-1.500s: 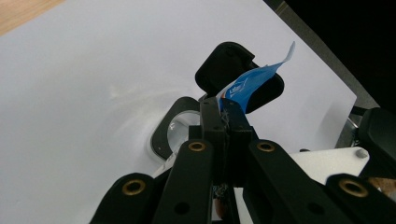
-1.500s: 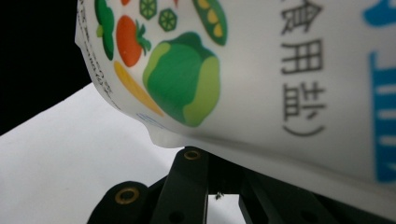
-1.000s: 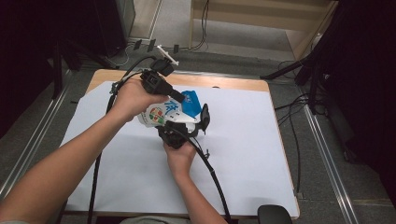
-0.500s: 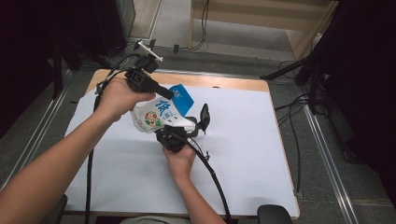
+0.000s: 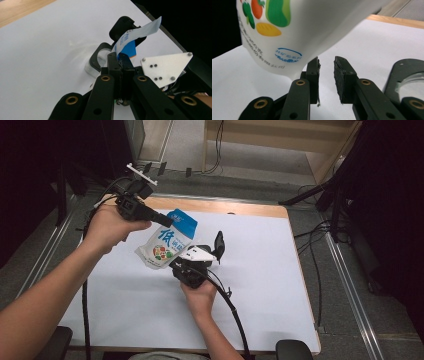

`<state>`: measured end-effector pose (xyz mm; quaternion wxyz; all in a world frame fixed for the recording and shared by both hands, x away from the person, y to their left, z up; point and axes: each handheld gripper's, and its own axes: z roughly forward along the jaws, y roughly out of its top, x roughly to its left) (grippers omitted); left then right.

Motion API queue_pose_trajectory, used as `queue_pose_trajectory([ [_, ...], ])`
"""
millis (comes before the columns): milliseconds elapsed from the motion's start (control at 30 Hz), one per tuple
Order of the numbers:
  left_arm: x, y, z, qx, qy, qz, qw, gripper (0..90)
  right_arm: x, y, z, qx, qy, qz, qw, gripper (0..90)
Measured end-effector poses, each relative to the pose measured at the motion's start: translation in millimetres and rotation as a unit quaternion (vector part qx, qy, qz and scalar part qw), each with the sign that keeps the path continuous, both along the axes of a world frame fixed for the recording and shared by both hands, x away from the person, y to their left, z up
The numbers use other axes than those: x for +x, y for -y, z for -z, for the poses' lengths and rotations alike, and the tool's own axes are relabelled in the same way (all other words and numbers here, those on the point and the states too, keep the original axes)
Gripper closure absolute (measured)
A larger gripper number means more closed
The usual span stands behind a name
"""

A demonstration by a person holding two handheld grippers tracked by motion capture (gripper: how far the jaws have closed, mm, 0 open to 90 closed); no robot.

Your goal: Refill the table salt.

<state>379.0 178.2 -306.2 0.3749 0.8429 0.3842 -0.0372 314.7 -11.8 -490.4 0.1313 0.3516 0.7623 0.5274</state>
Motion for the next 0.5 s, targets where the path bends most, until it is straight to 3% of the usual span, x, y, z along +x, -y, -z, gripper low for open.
queue_pose_trajectory([
  [200,-4.9,-11.0,3.1,-0.004,0.013,0.01,0.9999,90.0,-2.8,6.1,-7.4,0.002,0.011,-0.004,0.9999,72.3],
  [267,-7.5,-13.2,4.5,0.0,0.023,0.016,0.9996,90.0,-2.5,8.2,-9.5,0.007,0.012,-0.011,0.9999,67.6],
  [400,-9.5,-21.3,9.8,-0.01,0.02,0.024,0.9995,90.0,-1.7,12.5,-15.3,0.026,0.022,-0.015,0.9993,62.0],
  [500,-10.8,-25.5,13.1,-0.017,0.022,0.031,0.9991,90.0,2.2,13.9,-17.9,0.029,0.008,-0.018,0.9994,61.7],
])
